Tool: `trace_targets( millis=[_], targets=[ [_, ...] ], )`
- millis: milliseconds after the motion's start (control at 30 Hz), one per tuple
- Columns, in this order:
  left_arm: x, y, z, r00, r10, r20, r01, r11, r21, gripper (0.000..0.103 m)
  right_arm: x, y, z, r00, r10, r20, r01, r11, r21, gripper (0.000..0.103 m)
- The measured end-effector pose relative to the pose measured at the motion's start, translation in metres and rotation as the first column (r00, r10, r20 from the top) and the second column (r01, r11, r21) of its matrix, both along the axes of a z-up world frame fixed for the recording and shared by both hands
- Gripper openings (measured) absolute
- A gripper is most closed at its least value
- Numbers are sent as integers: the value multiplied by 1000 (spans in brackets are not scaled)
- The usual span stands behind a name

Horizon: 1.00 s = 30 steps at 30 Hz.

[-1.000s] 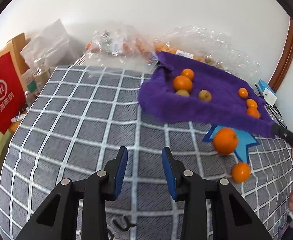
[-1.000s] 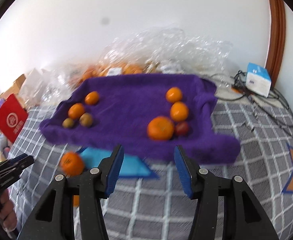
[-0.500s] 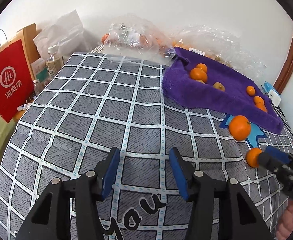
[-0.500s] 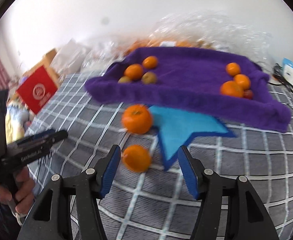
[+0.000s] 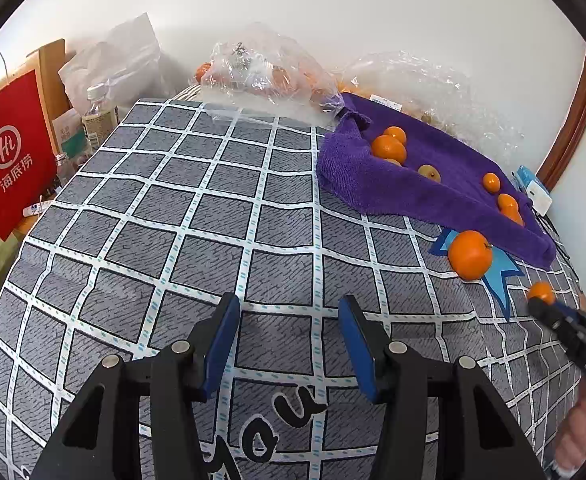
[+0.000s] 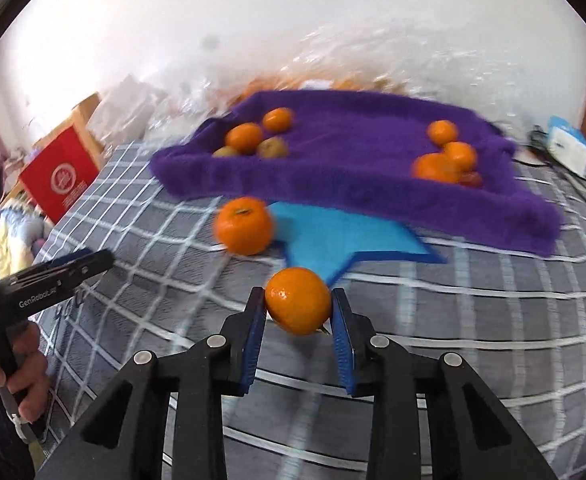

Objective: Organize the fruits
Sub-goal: 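Grasp an orange beside the blue star mat with the right gripper, then grasp another orange by the blue star mat with the left gripper while the right holds its orange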

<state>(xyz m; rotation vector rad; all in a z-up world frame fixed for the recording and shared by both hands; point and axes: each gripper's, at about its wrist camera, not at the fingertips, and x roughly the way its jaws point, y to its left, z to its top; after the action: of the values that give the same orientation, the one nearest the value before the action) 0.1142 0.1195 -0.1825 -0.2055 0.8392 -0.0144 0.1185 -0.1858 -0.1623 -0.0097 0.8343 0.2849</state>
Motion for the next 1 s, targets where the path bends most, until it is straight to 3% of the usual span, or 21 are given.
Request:
trace_targets(
  millis=[133, 333, 433, 667, 767, 867, 1000],
  targets=[
    [0, 1, 0, 1000, 0, 0, 0, 1000, 1, 49, 4, -38, -1, 997, -80, 13, 81, 995, -63, 32],
    [2, -8, -1, 1000, -18, -13, 19, 997, 71, 50, 19, -79, -18, 989, -130, -68, 130, 992, -2, 32],
    [2, -16, 2, 999, -39, -30, 42, 995, 92, 50, 20, -84, -21, 990, -123, -69, 126, 991, 37, 33],
    [4, -43, 21, 993, -118, -9, 118, 992, 49, 50, 16, -89, -21, 991, -118, -57, 123, 988, 89, 32],
    [12, -60, 27, 986, -165, -1, 165, 986, 18, 52, 15, -93, -18, 989, -145, -25, 147, 986, 79, 32],
    [22, -83, 32, 978, -208, 10, 207, 978, 28, 54, 13, -95, -14, 980, -198, 20, 197, 980, 31, 32],
    [35, -113, 35, 965, -260, 23, 259, 965, 43, 59, 12, -100, -14, 977, -212, 20, 211, 976, 49, 32]
  ],
)
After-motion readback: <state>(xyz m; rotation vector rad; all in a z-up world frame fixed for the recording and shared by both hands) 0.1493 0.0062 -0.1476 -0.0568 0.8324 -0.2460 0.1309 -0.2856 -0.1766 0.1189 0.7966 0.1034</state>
